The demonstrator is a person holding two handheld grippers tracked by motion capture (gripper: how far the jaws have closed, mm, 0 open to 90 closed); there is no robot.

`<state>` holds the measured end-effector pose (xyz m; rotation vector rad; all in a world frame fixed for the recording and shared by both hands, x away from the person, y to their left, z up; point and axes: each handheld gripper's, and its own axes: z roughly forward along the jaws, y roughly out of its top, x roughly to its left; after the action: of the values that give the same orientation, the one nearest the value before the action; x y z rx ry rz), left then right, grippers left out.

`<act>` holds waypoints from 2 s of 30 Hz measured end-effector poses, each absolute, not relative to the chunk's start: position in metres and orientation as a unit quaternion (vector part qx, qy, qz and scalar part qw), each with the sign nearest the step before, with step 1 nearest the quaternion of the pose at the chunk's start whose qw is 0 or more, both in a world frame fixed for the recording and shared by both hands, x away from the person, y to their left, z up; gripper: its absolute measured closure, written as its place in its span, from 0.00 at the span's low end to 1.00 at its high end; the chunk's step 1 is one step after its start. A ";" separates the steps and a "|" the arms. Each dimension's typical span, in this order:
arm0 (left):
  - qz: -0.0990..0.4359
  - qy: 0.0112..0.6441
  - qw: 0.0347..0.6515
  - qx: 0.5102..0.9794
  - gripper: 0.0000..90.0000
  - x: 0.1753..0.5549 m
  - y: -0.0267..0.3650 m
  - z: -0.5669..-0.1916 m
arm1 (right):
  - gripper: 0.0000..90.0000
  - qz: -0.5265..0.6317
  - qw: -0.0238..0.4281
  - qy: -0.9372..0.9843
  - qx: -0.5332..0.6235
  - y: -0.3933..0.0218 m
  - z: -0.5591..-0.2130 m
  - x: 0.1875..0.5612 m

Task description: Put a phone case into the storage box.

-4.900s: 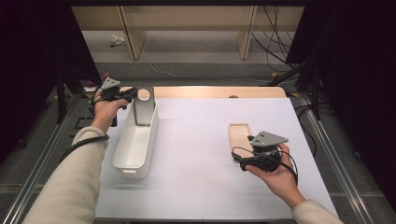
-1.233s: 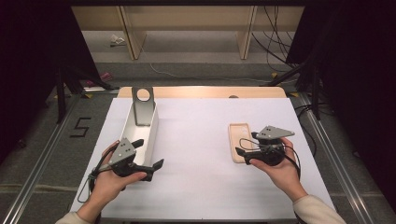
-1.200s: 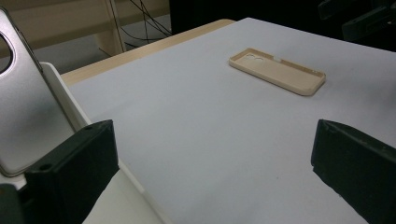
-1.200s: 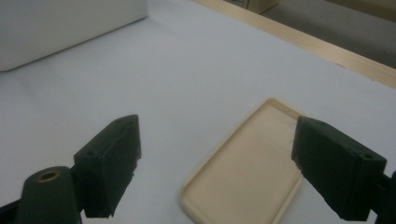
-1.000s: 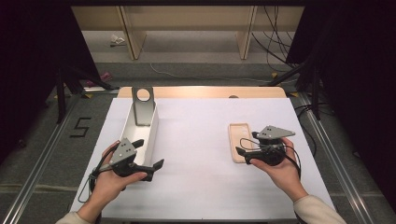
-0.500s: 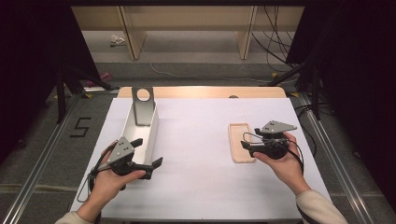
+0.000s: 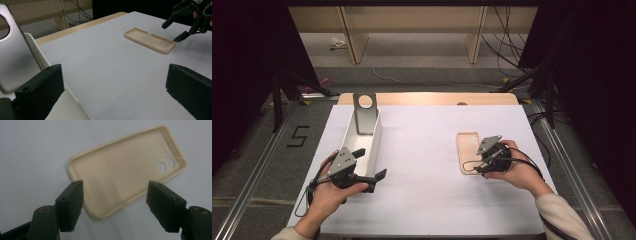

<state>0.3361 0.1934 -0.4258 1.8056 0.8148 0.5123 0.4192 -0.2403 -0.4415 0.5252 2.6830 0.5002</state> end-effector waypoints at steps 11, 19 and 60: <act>0.213 0.338 0.521 0.754 0.02 0.336 0.192 -0.425 | 0.34 0.089 0.175 0.974 0.117 -0.220 -0.445 0.420; 0.213 0.337 0.523 0.754 0.01 0.336 0.192 -0.425 | 0.35 0.059 0.177 0.978 0.094 -0.207 -0.448 0.421; 0.208 0.329 0.521 0.760 0.02 0.334 0.188 -0.427 | 0.80 -0.004 0.129 0.992 0.010 -0.190 -0.455 0.420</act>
<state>0.3342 0.1882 -0.4268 1.8202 0.7879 0.4989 0.4200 -0.1900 -0.4549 0.0287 2.8829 -0.0130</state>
